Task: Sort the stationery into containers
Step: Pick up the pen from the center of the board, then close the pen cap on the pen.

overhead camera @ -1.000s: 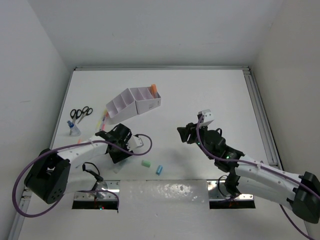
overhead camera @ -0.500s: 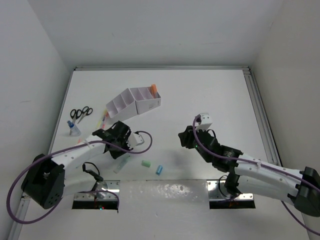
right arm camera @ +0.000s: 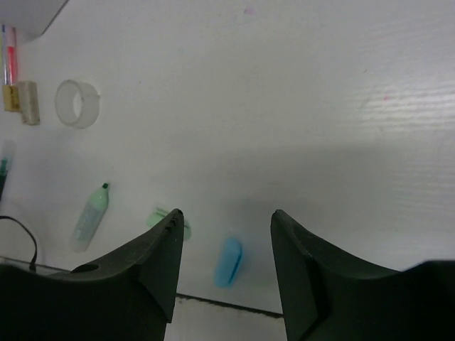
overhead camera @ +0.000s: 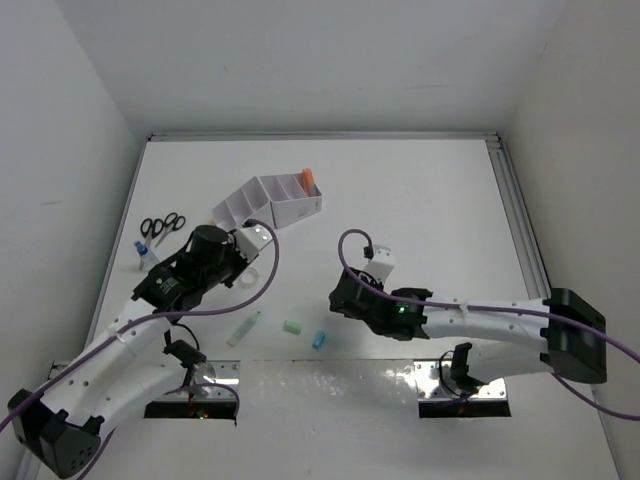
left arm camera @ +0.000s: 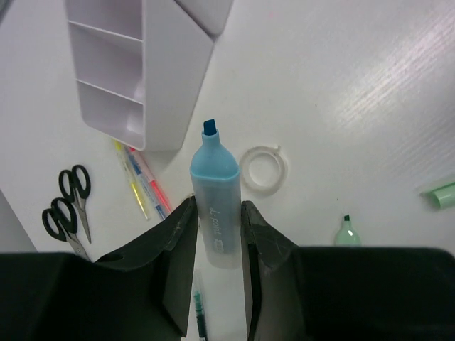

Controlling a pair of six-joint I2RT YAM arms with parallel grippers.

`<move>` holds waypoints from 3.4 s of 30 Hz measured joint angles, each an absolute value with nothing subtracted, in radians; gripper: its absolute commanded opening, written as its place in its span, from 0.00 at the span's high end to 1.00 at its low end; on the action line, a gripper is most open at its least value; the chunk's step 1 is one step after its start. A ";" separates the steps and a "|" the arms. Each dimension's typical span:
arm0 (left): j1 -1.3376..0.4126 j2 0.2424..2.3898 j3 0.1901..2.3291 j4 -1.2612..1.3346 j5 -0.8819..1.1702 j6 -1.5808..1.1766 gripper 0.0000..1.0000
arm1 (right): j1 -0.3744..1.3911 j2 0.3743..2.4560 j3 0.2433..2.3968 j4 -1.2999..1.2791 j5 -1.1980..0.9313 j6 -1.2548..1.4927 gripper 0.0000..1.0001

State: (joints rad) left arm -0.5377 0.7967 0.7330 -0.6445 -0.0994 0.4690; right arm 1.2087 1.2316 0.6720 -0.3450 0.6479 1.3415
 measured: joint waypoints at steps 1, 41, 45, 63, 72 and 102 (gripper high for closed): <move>-0.538 0.777 0.733 -0.635 -0.106 0.460 1.00 | 1.220 1.251 0.682 -0.340 0.643 1.378 0.48; -0.493 0.628 0.743 -0.595 -0.122 0.368 1.00 | 1.288 1.534 0.664 -0.262 0.485 1.578 1.00; -0.494 0.674 0.829 -0.623 -0.050 0.368 1.00 | 1.205 1.314 0.636 -0.254 0.487 1.345 1.00; -0.499 0.945 0.991 -0.464 0.177 0.349 1.00 | 0.951 1.269 1.131 0.163 0.494 0.513 1.00; -0.579 0.947 0.855 -0.267 0.204 0.217 1.00 | 0.951 1.388 1.140 0.319 0.493 0.444 1.00; -0.584 0.907 0.735 -0.041 0.165 0.036 1.00 | 0.971 1.441 1.045 0.387 0.459 0.524 1.00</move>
State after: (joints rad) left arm -0.5838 0.9070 0.7353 -0.0406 0.1646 0.0360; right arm 0.9710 1.4410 1.0454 0.3870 0.4587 0.5243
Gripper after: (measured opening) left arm 0.247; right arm 0.156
